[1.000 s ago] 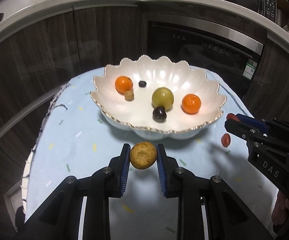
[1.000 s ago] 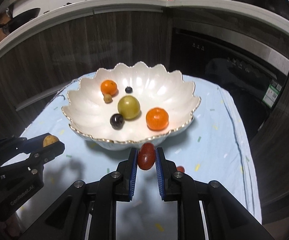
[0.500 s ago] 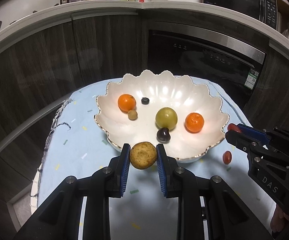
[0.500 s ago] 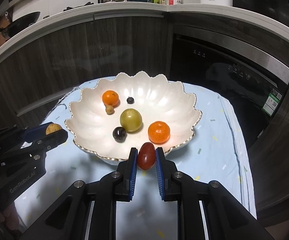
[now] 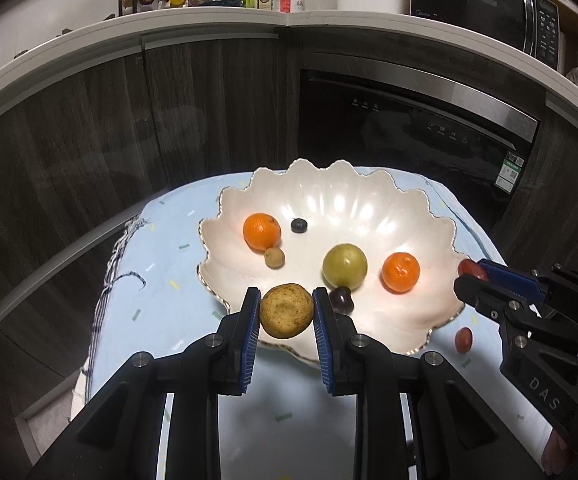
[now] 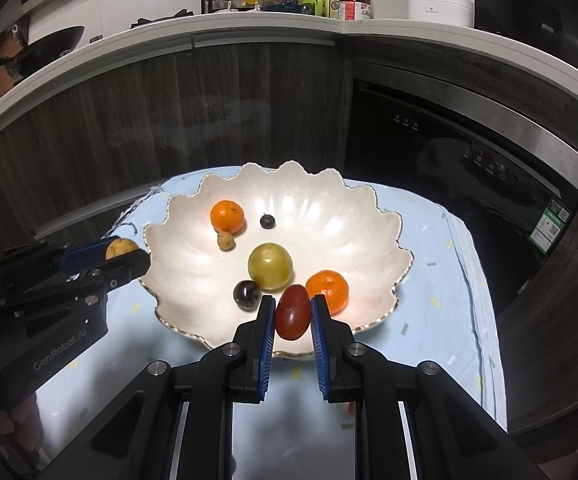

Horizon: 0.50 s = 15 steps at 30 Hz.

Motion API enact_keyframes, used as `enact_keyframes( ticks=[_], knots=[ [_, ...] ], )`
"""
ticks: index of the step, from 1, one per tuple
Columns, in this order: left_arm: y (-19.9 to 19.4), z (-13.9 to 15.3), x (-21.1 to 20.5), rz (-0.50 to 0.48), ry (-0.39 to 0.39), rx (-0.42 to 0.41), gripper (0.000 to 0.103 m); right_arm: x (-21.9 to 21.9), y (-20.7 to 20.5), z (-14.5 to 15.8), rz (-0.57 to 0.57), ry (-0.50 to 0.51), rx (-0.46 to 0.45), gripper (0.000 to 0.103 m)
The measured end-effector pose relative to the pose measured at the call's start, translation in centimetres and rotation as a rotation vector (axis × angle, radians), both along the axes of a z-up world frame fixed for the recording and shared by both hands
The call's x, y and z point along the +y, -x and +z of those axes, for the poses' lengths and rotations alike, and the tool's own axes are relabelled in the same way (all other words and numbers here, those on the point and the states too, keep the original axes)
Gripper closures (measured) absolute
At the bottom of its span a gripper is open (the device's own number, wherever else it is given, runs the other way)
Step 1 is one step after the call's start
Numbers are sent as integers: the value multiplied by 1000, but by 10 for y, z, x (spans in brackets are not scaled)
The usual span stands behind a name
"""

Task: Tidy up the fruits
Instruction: 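Carry the kiwi and grape tomato over the white bowl with both tools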

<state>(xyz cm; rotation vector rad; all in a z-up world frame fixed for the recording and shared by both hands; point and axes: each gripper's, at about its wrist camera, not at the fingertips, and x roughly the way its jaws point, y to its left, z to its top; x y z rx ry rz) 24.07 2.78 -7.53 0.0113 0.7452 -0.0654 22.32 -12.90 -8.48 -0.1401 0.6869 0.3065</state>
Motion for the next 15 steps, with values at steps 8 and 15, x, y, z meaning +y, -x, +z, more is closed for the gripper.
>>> enact_keyframes(
  ticks=[8, 15],
  knots=[
    [-15, -5, 3, -11, 3, 12, 77, 6, -9, -3, 1, 3, 14, 84],
    [-26, -11, 5, -17, 4, 28, 77, 9, -18, -9, 2, 8, 36, 84]
  ],
)
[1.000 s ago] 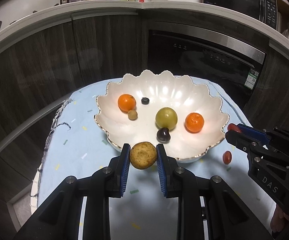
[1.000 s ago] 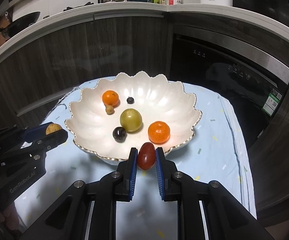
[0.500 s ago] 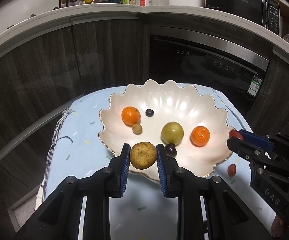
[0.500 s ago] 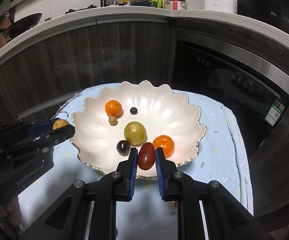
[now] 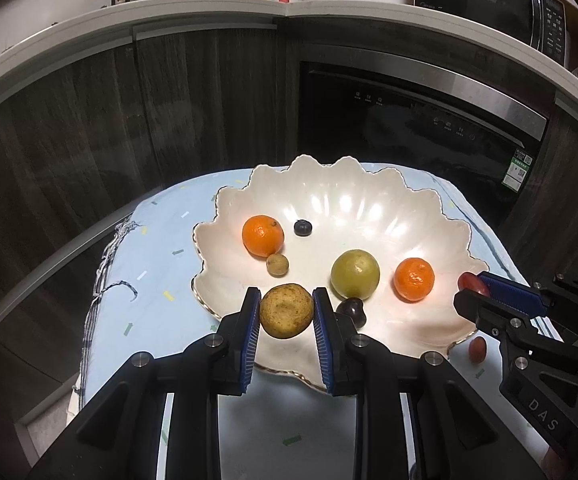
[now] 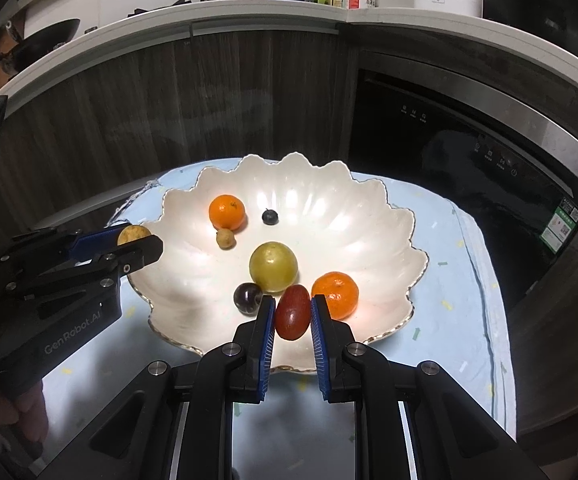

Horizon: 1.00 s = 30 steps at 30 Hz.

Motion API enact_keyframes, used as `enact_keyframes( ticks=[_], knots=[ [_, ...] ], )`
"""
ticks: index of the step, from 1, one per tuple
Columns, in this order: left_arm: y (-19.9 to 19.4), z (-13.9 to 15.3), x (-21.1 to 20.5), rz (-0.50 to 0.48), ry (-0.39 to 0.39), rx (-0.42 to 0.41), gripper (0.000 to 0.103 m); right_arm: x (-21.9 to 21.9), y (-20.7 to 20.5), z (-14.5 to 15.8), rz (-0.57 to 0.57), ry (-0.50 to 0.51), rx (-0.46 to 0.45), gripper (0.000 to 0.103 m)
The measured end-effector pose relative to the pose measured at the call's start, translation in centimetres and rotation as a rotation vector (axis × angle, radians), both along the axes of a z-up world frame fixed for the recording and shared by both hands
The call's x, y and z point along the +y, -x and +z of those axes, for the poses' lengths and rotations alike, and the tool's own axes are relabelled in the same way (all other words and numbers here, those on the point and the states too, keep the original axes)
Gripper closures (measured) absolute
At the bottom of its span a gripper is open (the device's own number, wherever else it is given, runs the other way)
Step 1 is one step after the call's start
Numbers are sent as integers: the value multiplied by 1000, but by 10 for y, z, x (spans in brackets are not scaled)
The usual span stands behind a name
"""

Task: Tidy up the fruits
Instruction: 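Carry the kiwi and grape tomato over the white bowl with both tools, then open both tools to drop the kiwi and grape tomato into the bowl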

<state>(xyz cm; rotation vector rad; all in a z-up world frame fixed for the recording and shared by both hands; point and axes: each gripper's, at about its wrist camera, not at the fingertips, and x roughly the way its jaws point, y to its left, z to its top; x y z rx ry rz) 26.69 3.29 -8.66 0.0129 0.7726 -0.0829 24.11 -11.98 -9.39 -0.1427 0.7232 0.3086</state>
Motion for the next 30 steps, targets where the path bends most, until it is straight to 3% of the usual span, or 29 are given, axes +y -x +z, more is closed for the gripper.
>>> enact_keyframes(
  ticks=[12, 17, 18, 22, 28, 30],
  knots=[
    [-10, -11, -1, -7, -8, 35, 76, 5, -12, -16, 14, 1, 67, 83],
    [-10, -12, 1, 6, -18, 33, 61, 7, -13, -19, 15, 0, 83, 83],
    [-9, -12, 2, 10, -17, 32, 58, 6, -14, -19, 12, 4, 88, 81],
    [-8, -10, 5, 26, -21, 28, 48, 4, -14, -18, -4, 4, 85, 57],
    [-2, -6, 5, 42, -29, 17, 32, -4, -11, -12, -43, 1, 58, 39],
    [-1, -4, 5, 45, -30, 12, 28, -7, -10, -10, -55, -1, 53, 38]
  ],
)
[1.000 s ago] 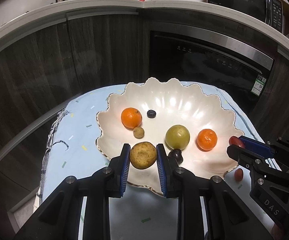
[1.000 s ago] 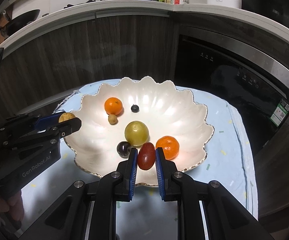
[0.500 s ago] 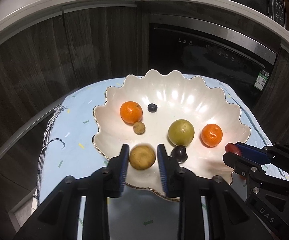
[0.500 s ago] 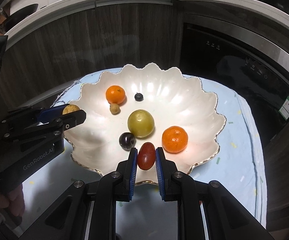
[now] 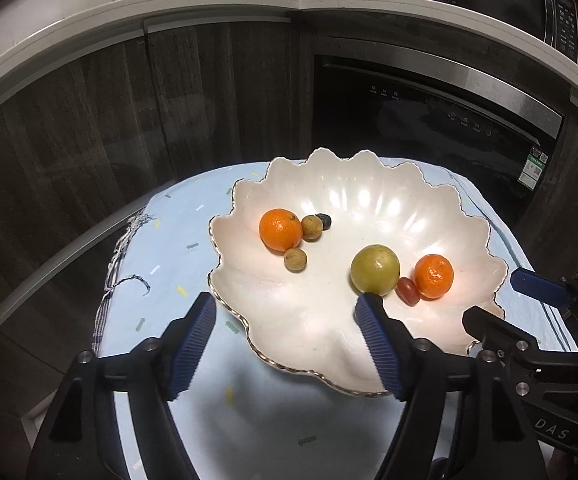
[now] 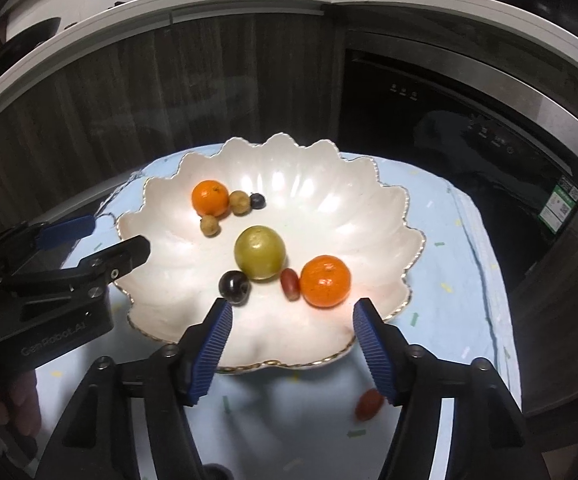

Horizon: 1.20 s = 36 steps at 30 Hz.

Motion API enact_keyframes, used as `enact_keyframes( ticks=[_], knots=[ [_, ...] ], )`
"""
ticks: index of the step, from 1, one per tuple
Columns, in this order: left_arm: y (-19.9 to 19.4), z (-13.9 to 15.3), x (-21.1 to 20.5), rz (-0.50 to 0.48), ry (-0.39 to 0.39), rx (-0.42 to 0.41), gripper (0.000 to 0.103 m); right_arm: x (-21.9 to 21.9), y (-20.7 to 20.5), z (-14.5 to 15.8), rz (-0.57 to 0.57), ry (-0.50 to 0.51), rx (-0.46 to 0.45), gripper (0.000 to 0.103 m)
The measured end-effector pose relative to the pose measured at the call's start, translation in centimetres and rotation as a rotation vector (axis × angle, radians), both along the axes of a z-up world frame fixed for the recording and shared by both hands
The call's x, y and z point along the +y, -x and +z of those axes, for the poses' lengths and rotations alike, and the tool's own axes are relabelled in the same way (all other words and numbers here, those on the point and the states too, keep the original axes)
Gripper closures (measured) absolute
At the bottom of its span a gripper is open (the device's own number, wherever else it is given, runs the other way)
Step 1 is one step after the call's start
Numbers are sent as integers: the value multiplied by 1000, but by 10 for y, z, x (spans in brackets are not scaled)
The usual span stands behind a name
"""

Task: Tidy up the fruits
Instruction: 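Open both tools to drop the kiwi and grape tomato into the bowl, then withdraw both tools from the bowl toward the dark plum and grape tomato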

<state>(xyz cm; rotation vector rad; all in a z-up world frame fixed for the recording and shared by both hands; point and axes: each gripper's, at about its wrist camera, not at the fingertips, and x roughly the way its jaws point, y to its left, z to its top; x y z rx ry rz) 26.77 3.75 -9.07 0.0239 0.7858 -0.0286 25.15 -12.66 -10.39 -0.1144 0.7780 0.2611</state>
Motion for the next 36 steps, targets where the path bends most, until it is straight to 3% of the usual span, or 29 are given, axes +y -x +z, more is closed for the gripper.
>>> enact_keyframes(
  ticks=[12, 23, 28, 33, 36],
  knots=[
    [16, 14, -7, -6, -11, -24, 27, -11, 12, 11, -18, -11, -26, 38],
    [32, 18, -9, 24, 7, -16, 20, -16, 21, 18, -14, -17, -45, 38],
    [38, 19, -11, 40, 10, -17, 13, -20, 24, 17, -21, -20, -38, 38],
    [44, 20, -15, 44, 3, -28, 12, -26, 28, 18, -30, -18, -47, 38],
    [47, 19, -17, 47, 8, -23, 12, -29, 30, 19, -38, -17, -56, 32]
  ],
)
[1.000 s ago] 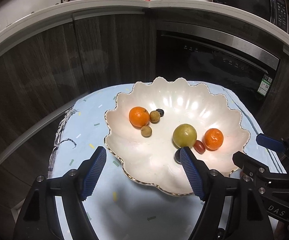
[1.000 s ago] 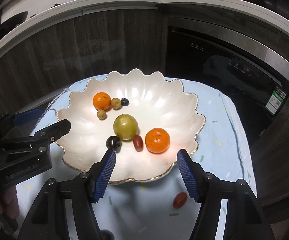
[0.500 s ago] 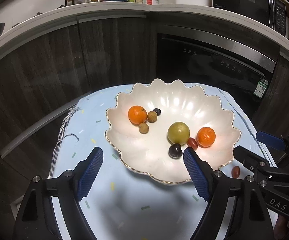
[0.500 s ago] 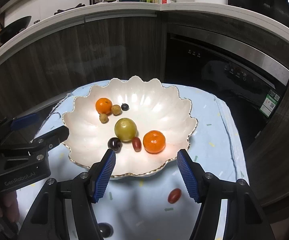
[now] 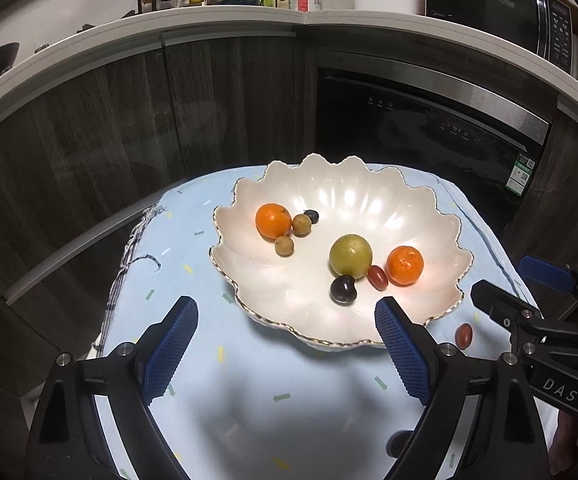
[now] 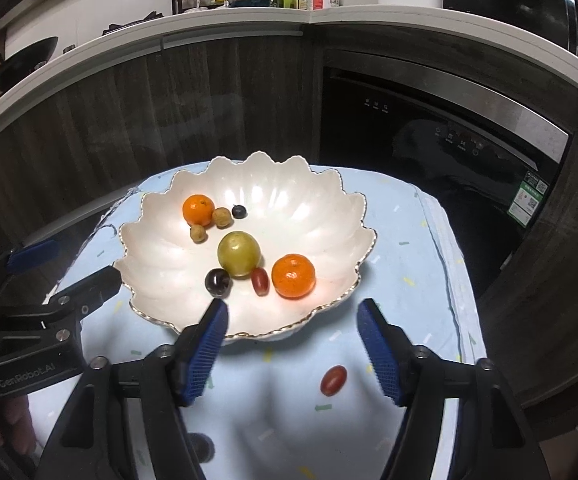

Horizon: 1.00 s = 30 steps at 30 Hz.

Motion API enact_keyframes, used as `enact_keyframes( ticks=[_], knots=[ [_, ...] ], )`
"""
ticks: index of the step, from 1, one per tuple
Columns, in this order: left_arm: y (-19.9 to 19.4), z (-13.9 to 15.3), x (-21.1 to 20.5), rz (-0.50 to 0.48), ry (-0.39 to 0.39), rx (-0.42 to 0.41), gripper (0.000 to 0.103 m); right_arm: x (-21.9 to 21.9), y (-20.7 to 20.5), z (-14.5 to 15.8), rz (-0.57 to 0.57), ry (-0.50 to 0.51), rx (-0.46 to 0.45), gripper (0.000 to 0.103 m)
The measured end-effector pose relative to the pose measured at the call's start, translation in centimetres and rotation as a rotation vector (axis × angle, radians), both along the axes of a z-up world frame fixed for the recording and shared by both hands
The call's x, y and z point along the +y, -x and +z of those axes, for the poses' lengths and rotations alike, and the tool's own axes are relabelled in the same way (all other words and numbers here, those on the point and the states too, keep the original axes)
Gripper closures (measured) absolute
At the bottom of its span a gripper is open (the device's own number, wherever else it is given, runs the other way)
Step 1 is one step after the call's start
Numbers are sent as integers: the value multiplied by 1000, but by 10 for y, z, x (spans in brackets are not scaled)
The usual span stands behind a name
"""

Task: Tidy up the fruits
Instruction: 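Withdraw both tools from the bowl toward the dark plum and grape tomato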

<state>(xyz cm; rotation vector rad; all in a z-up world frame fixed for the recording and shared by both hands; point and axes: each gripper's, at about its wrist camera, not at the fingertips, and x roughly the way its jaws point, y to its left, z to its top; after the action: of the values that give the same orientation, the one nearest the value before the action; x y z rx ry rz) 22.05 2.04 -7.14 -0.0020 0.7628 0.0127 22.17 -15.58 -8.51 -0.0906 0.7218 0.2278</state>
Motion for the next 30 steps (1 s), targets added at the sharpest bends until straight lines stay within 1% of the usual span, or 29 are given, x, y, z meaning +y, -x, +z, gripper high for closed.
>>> enact_keyframes(
  ticks=[6, 10, 18, 22, 28, 30],
  knots=[
    [7, -4, -6, 21, 16, 13, 10, -6, 4, 1, 0, 6, -12, 32],
    [14, -6, -12, 37, 20, 4, 8, -12, 8, 0, 7, 20, -23, 32],
    [27, -10, -24, 61, 19, -9, 8, -22, 16, -2, 29, 46, -48, 31],
    [32, -11, -27, 57, 29, -12, 8, -26, 18, -4, 37, 54, -58, 32],
    [43, -13, -34, 99, 4, -17, 8, -32, 19, -8, 62, 52, -67, 32],
    [47, -14, -37, 100, 6, -15, 8, -35, 18, -11, 75, 46, -63, 32]
  ],
)
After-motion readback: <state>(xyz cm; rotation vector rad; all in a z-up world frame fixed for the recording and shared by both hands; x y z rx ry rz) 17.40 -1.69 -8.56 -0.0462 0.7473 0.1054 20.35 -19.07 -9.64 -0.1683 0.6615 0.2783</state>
